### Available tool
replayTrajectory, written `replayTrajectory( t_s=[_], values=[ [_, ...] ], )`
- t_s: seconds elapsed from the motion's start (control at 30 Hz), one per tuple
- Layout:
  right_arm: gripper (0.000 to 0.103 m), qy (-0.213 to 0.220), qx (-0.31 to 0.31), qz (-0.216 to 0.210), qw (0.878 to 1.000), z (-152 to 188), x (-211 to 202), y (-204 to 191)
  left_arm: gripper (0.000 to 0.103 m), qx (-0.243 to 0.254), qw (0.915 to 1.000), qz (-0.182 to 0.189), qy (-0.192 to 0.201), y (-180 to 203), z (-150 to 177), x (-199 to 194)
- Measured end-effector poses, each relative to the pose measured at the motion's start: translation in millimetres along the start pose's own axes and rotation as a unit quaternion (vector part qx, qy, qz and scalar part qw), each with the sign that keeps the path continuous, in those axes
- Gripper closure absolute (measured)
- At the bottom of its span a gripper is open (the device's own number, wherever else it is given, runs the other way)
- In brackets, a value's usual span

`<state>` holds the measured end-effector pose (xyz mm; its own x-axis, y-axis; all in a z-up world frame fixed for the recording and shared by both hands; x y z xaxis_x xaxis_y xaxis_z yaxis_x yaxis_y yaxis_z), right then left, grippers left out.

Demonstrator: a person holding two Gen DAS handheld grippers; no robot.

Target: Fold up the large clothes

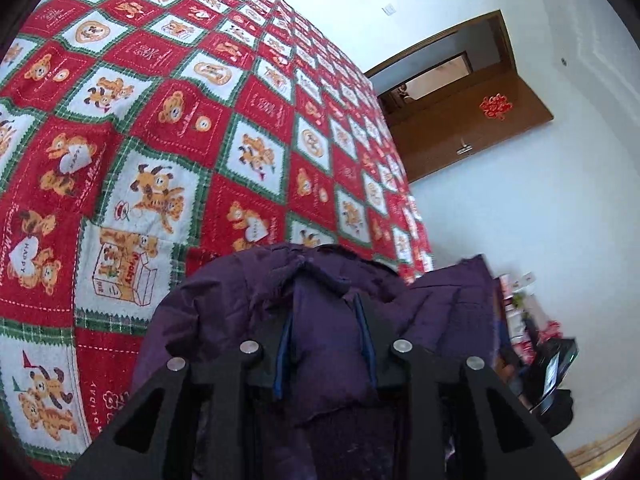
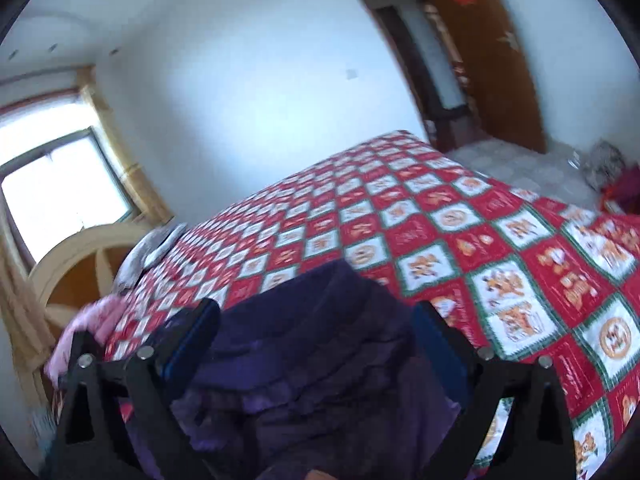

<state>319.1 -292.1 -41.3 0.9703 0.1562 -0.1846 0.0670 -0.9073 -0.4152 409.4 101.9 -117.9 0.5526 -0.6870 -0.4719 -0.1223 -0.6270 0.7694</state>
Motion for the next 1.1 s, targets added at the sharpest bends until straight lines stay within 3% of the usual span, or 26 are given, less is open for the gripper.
replayTrajectory(
  t_s=[0.1, 0.13, 0.2, 0.33, 0.37, 0.43, 0.47, 0.53, 0.63, 0.73, 0.87, 0.97, 1.0, 1.03, 1.07, 1.1],
  values=[
    [0.012, -0.075, -0.1, -0.049, 0.991, 44.3, 23.1, -48.0, 0.067, 0.025, 0.9997, -0.006, -0.001, 19.1, -7.4, -11.4],
    [0.019, -0.094, -0.124, -0.032, 0.987, 59.9, 35.3, -50.8, 0.067, 0.024, 0.9997, -0.007, -0.004, 22.8, -9.3, -13.7],
    [0.019, -0.122, -0.143, 0.017, 0.982, 82.8, 58.2, -39.5, 0.065, 0.02, 0.9996, -0.015, -0.01, 25.8, -12.0, -16.3],
    [0.019, -0.147, -0.095, 0.058, 0.983, 102.0, 89.2, 0.3, 0.059, 0.004, 0.9999, -0.014, 0.008, 20.8, -21.5, -22.9],
    [0.019, -0.148, -0.094, 0.065, 0.982, 102.3, 91.2, 3.7, 0.054, 0.004, 0.9991, -0.024, 0.036, 17.6, -28.2, -27.1],
    [0.019, -0.149, -0.102, 0.08, 0.98, 102.8, 95.1, 5.7, 0.028, 0.026, 0.9925, -0.052, 0.108, 15.3, -42.1, -48.8],
    [0.019, -0.153, -0.107, 0.085, 0.979, 103.9, 97.5, 5.3, 0.016, 0.032, 0.987, -0.065, 0.143, 15.1, -46.0, -60.8],
    [0.018, -0.158, -0.119, 0.099, 0.975, 105.7, 104.1, 4.3, 0.016, 0.065, 0.975, -0.094, 0.191, 23.8, -44.1, -72.6],
    [0.015, -0.168, -0.129, 0.117, 0.97, 109.5, 116.2, 1.5, 0.016, 0.136, 0.9628, -0.132, 0.192, 53.3, -22.2, -55.1],
    [0.013, -0.177, -0.129, 0.128, 0.967, 111.4, 122.9, 2.3, 0.016, 0.227, 0.9479, -0.152, 0.163, 93.8, 13.7, -8.7],
    [0.013, -0.162, -0.11, 0.131, 0.972, 104.7, 108.5, 6.0, 0.016, 0.328, 0.9148, -0.187, 0.143, 132.1, 48.7, 37.6],
    [0.013, -0.128, -0.131, 0.136, 0.974, 91.9, 89.5, -6.8, 0.015, 0.4, 0.8735, -0.247, 0.126, 135.5, 64.3, 70.8],
    [0.013, -0.136, -0.149, 0.14, 0.969, 92.7, 90.1, -11.1, 0.015, 0.417, 0.8592, -0.271, 0.121, 130.4, 65.8, 82.0],
    [0.013, -0.156, -0.164, 0.14, 0.964, 96.1, 95.7, -12.4, 0.015, 0.421, 0.8506, -0.293, 0.116, 124.4, 64.4, 89.7],
    [0.013, -0.166, -0.169, 0.144, 0.961, 97.1, 101.8, -10.1, 0.015, 0.417, 0.8477, -0.309, 0.111, 116.1, 60.4, 99.1],
    [0.013, -0.17, -0.172, 0.153, 0.958, 96.5, 107.8, -5.4, 0.014, 0.405, 0.8513, -0.318, 0.101, 106.7, 55.4, 107.3]
  ],
)
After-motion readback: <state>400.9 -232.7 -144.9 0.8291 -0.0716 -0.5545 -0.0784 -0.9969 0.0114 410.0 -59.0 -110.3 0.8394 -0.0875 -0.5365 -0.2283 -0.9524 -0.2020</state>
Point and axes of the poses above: each gripper's, at about its wrist camera, not at the fingertips, and x roughly the way its jaws point, y to its right, z to its underside, the point moved 4 cm from there along x, roughly the way its jaws point, and after that the axes turned 11 degrees about y, right-handed, at the moved point
